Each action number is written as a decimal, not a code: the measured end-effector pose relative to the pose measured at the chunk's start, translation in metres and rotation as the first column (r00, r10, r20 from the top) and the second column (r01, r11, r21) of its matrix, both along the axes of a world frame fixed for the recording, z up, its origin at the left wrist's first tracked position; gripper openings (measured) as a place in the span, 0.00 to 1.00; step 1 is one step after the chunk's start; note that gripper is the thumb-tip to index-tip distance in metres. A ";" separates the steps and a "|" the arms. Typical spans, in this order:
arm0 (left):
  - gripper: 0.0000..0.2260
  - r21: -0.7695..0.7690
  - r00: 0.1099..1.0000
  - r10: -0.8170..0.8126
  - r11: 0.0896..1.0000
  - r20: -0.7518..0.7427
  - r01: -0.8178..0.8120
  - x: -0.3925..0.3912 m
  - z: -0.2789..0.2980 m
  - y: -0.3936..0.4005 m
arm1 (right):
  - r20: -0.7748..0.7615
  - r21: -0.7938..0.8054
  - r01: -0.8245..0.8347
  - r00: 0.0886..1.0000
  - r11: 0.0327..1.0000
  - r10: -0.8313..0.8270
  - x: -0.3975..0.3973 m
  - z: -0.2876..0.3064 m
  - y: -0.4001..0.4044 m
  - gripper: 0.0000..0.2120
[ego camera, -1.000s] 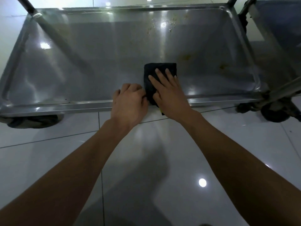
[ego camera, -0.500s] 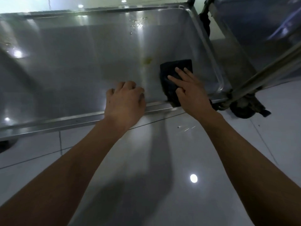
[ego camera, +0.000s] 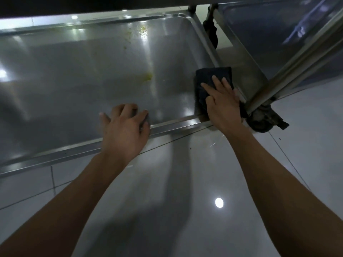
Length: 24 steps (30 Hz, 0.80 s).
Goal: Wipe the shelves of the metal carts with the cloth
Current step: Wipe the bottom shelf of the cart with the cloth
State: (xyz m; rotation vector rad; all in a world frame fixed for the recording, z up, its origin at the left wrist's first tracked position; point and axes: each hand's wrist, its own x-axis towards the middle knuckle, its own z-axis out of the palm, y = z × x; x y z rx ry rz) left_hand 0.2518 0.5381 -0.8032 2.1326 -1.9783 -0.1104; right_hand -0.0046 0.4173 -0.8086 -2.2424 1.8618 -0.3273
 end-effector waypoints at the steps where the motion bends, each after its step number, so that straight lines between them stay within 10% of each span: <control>1: 0.14 0.005 1.000 -0.001 1.000 -0.004 0.001 0.001 0.000 0.001 | 0.007 0.005 -0.008 1.000 1.000 0.008 0.006 0.000 0.002 0.27; 24: 0.20 0.087 0.991 0.136 0.987 -0.002 -0.136 0.149 0.012 0.046 | 0.005 -0.014 -0.515 0.857 0.857 0.515 0.275 -0.002 0.059 0.24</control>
